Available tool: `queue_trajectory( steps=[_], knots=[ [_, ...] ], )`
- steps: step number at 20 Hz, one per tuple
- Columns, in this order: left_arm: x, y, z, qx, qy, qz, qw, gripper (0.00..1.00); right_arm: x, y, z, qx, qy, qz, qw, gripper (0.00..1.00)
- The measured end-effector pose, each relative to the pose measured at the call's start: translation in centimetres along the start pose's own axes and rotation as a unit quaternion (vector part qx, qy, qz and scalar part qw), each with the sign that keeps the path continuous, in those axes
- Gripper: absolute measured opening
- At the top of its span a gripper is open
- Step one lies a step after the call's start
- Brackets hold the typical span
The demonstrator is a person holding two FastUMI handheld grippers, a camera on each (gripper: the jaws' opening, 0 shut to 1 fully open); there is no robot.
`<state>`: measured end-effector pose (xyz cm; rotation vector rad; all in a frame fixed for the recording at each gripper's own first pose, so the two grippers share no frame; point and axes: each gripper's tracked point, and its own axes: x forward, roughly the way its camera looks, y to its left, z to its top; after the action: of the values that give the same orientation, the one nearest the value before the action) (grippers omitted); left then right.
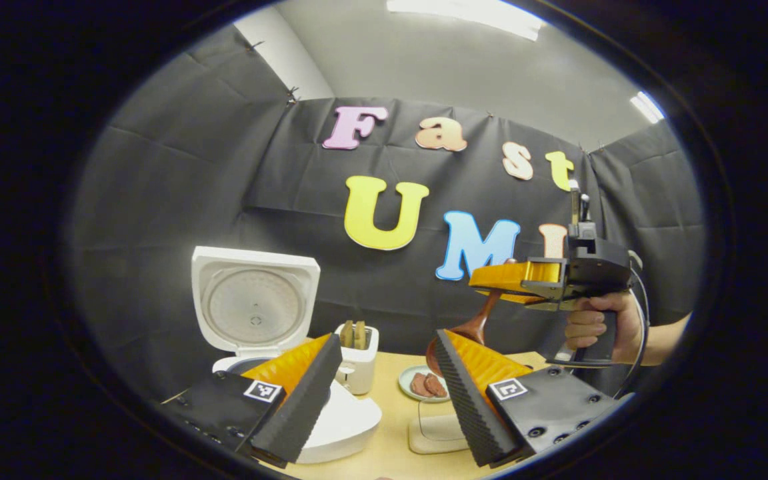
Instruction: Close the left gripper, press the button to open the rice cooker; take a wooden spoon from the chopstick holder with the right hand, scoop a spoonful of rice and pour it into the rice cooker, then put the wooden spoon back into the chopstick holder.
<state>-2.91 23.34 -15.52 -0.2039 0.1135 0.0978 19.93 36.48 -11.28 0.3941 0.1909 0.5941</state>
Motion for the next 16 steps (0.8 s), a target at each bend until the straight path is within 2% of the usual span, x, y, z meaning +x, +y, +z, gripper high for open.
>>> queue_trajectory(
  steps=[9,16],
  knots=[
    [3.4,-6.5,0.0,0.031,0.009,-0.055,0.998,0.96,-7.6,-7.4,2.8,0.000,-0.037,-0.082,0.996,0.12],
    [4.8,-10.3,-1.1,0.036,0.020,-0.089,0.995,0.96,-12.9,-13.2,4.2,-0.005,-0.064,-0.156,0.986,0.12]
  ],
)
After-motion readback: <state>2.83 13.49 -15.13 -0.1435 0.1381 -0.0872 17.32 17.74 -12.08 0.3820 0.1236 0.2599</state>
